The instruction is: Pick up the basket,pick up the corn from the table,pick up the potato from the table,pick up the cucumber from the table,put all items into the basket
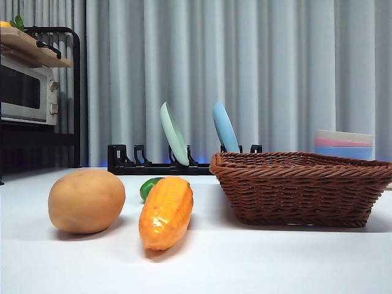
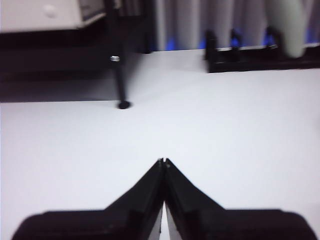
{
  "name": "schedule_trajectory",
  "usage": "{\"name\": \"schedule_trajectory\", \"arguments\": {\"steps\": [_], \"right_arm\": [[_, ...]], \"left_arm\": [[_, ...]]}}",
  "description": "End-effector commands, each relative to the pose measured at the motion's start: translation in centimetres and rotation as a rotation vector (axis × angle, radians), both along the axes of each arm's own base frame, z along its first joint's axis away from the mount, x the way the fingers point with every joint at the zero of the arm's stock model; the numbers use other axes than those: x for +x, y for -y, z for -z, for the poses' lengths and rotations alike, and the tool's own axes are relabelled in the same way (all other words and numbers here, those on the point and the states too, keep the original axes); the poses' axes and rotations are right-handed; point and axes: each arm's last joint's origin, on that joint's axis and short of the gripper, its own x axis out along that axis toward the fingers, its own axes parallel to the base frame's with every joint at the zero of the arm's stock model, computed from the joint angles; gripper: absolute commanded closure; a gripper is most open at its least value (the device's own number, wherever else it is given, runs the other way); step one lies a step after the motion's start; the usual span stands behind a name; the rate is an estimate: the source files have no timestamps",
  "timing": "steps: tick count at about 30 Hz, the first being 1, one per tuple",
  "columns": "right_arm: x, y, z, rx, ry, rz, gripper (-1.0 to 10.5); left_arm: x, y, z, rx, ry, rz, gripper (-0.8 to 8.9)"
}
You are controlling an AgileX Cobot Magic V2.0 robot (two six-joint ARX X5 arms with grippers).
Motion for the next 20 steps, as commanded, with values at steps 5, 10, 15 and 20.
{"name": "schedule_trajectory", "arguments": {"steps": [5, 10, 15, 20], "right_arm": [[0.1, 0.0, 0.4, 0.274, -0.055, 0.045, 9.5], [0.0, 0.0, -0.3, 0.275, -0.040, 0.043, 9.6], [0.0, 0.0, -2.3, 0.272, -0.033, 0.047, 9.6], [1.2, 0.0, -5.1, 0.215, -0.085, 0.039, 9.6]], "left_arm": [[0.1, 0.5, 0.4, -0.239, 0.000, 0.126, 8.17], [0.0, 0.5, -0.2, -0.285, 0.020, 0.142, 8.20], [-0.4, 0.5, -2.3, -0.284, 0.003, 0.141, 8.20], [-0.1, 0.5, -5.4, -0.277, -0.025, 0.141, 8.20]]}}
